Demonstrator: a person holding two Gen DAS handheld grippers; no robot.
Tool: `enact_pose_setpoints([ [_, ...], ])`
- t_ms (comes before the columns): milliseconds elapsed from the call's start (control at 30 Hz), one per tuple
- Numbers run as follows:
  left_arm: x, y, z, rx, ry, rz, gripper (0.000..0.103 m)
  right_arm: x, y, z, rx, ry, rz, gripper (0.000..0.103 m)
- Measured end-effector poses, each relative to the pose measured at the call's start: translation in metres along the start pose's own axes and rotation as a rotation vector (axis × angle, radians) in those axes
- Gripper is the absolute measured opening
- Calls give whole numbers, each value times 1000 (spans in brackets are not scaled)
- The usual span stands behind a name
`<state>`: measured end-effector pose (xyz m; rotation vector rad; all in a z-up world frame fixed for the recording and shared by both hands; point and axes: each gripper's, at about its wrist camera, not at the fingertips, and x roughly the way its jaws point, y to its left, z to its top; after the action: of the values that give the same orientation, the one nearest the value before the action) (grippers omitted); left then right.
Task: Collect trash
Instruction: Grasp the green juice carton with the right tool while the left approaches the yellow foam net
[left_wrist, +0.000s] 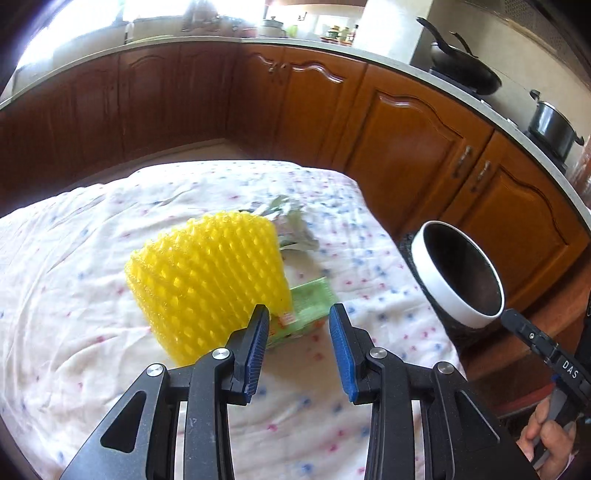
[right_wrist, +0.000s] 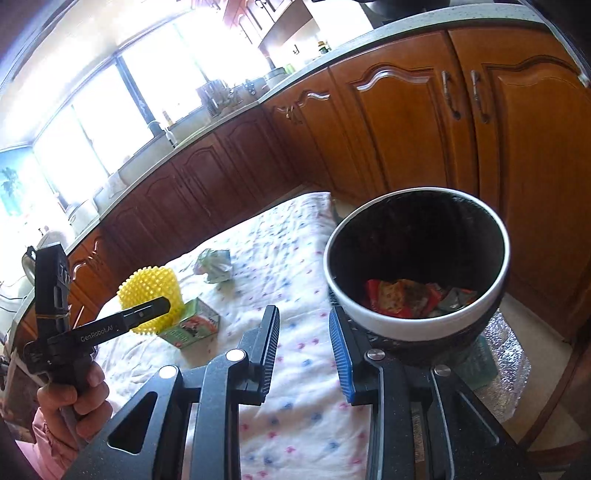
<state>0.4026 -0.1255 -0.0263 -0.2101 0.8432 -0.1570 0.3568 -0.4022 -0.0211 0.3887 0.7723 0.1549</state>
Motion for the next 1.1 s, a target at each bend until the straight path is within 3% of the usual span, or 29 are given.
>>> enact_pose_setpoints([
  [267, -45, 41, -33, -89, -30, 52, 37, 20, 47, -12, -62, 41, 70, 31],
  [533, -81, 75, -50, -142, -46, 70, 45, 60, 92, -25, -150, 129, 144, 39],
  [767, -76, 96, -47, -177, -35, 85, 53, 86, 133, -20, -376, 179, 189, 58],
  [833, -69, 98, -45, -174, -21, 88, 54, 94, 143, -17, -453, 182, 202, 76],
  [867, -65, 98, -45, -174, -13, 94, 55, 97, 148, -16, -498, 185, 206, 79],
  [1100, -40, 109, -38, -187, 28, 99, 56, 145, 170, -18, -787, 311, 219, 81],
])
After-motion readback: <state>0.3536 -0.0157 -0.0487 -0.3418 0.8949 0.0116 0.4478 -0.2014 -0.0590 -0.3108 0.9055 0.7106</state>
